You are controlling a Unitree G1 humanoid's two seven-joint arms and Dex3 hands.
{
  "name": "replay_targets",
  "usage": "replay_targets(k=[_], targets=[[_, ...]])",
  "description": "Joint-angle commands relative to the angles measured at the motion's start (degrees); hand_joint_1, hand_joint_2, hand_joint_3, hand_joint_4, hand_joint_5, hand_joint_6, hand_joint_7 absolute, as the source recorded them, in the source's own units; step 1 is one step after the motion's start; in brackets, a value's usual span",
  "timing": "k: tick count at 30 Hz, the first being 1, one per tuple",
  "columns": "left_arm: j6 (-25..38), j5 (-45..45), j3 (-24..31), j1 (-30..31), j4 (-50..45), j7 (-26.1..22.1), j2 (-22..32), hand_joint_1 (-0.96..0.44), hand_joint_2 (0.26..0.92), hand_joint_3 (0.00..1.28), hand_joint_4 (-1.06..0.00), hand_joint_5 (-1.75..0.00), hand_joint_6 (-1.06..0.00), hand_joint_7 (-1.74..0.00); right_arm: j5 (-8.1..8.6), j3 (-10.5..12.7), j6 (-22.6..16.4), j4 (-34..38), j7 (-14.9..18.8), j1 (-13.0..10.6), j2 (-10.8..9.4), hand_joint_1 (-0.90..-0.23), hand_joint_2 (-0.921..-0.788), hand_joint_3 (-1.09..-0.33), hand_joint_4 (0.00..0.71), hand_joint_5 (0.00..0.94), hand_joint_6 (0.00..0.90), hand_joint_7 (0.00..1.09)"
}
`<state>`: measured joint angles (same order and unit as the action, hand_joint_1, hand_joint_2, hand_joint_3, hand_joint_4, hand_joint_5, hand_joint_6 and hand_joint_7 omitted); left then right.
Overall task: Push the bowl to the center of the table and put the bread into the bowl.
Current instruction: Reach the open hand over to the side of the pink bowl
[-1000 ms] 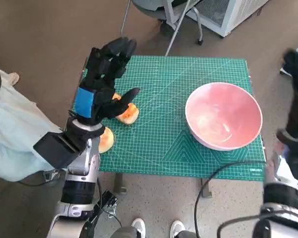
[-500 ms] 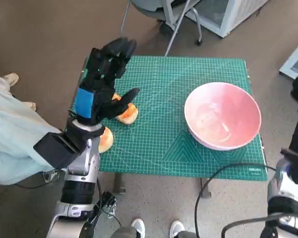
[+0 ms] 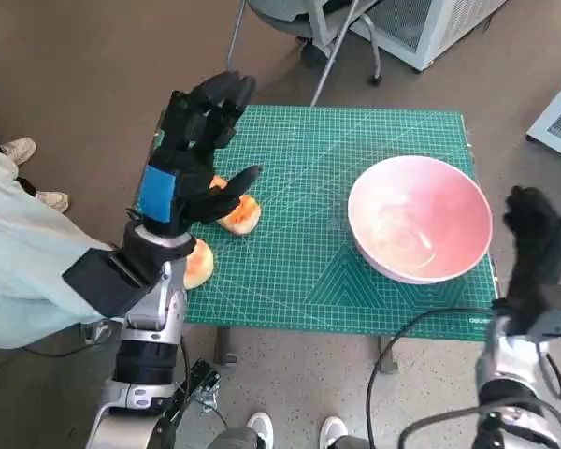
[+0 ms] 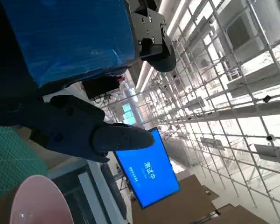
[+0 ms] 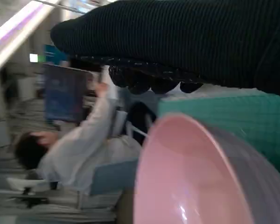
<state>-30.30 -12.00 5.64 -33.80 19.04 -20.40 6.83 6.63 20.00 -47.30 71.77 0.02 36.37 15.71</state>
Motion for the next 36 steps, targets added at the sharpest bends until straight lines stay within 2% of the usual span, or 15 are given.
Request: replay_targets(k=[1,6,10,14,19,25,28,33,36], targets=[[-0.01,0.16,0.25,0.03,0.14,0.01,0.71,-0.33,0.921,0.29,-0.34,-0.01,-0.1,-0.71,0.09,-0.08,3.6,1.76,-1.15,1.89,-2.31,-0.491,-0.921,-0.751,0.343,0.011,0.187,0.52],[0.06,0.26,0.37,0.28,-0.08,0.07,1.1,-0.34,0.921,0.29,-0.34,-0.01,-0.1,-0.71,-0.13,-0.18,6.32,2.4,-2.26,4.2,-3.51,-0.463,-0.921,-0.762,0.357,0.016,0.197,0.53],[0.07,0.21,0.33,0.32,-0.12,0.1,1.19,-0.34,0.921,0.29,-0.34,-0.01,-0.1,-0.71,-0.2,-0.14,6.84,2.46,-2.43,4.55,-3.64,-0.456,-0.921,-0.767,0.365,0.018,0.198,0.53],[0.24,-0.46,0.7,1.21,-0.74,-0.25,1.67,-0.34,0.921,0.29,-0.35,-0.01,-0.12,-0.68,0.1,-0.1,10.2,3.25,-2.29,8.37,-5.26,-0.448,-0.921,-0.8,0.361,0.013,0.195,0.54],[0.45,-0.72,0.81,2.04,-1.54,-0.18,1.92,-0.35,0.921,0.28,-0.36,-0.01,-0.15,-0.63,0.22,0.16,12.08,3.59,-1.97,10.16,-5.94,-0.445,-0.921,-0.823,0.313,0.002,0.165,0.56],[0.48,-0.47,1.08,2.71,-2.02,0.22,2.19,-0.35,0.921,0.28,-0.36,-0.01,-0.16,-0.6,1.28,1.32,14.58,3.96,-1.21,12.54,-7.01,-0.449,-0.921,-0.831,0.289,0.001,0.135,0.59],[0.5,-0.38,1.21,3.18,-2.43,0.4,2.21,-0.35,0.921,0.28,-0.36,-0.01,-0.17,-0.58,2.39,2.47,16.0,4.1,-0.63,13.88,-7.88,-0.457,-0.921,-0.826,0.29,0.002,0.13,0.59],[0.16,0.06,1.26,3.75,-2.75,0.74,2.11,-0.36,0.921,0.28,-0.36,-0.01,-0.18,-0.56,3.99,4.11,18.06,4.28,-0.28,15.85,-9.32,-0.471,-0.921,-0.781,0.321,0.016,0.128,0.6],[0.02,0.59,1.23,4.0,-2.97,1.15,2.11,-0.36,0.921,0.27,-0.36,-0.01,-0.19,-0.56,3.88,4.44,19.11,4.42,-0.9,16.84,-10.17,-0.476,-0.921,-0.757,0.329,0.018,0.127,0.61]])
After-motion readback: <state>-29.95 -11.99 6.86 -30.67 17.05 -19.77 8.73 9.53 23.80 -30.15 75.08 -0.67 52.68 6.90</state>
